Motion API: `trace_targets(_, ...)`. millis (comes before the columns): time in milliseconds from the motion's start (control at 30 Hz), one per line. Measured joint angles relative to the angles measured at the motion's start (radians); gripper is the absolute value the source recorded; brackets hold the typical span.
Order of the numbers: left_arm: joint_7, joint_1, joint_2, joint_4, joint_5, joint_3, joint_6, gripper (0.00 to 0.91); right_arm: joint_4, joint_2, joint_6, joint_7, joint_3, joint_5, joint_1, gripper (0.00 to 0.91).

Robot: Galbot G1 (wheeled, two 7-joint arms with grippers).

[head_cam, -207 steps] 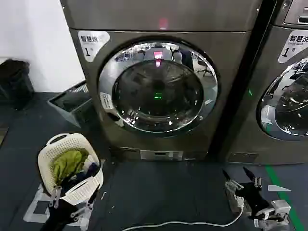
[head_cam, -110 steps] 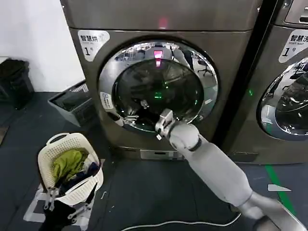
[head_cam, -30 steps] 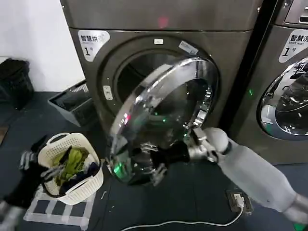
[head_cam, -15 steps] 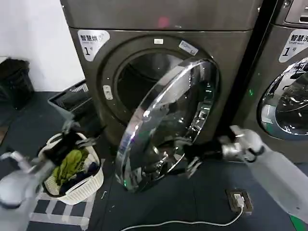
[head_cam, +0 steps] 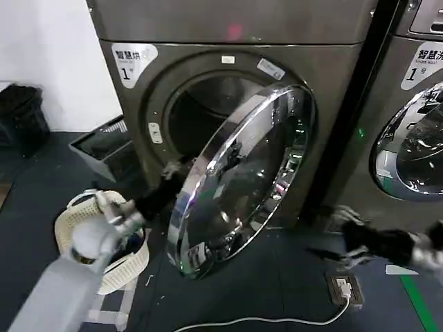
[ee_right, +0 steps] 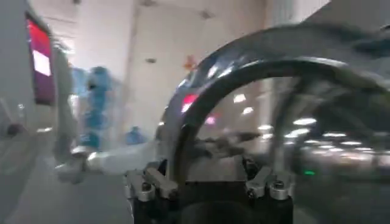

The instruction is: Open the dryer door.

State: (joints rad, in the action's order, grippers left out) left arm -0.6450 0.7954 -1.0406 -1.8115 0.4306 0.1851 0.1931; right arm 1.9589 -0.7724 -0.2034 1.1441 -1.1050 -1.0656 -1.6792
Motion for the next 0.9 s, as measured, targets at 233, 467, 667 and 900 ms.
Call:
trace_targets(233, -0.016, -0.048, -0.044, 0.016, -0.005, -0.113, 0.021, 0.907, 0.076, -0.256, -0.108, -0.206, -0.3, 0.12, -0.22, 0.907)
trace_targets(467, -0.017, -0.12, -0.107, 0.057, -0.036, -0.253, 0.045, 0.907, 0.1, -0.54, -0.082, -0.586, -0.504, 0.419, -0.276, 0.907)
trace_targets(667, 0.021, -0.199, -0.194, 0.123, -0.049, -0.373, 0.04, 0.907, 0.124, -0.701, 0.029, -0.885, -0.637, 0.556, -0.235, 0.907)
trace_targets(900, 0.107, -0.281, -0.314, 0.212, -0.1, -0.495, 0.048, 0.907, 0.145, -0.823, 0.267, -1.169, -0.812, 0.721, -0.151, 0.907)
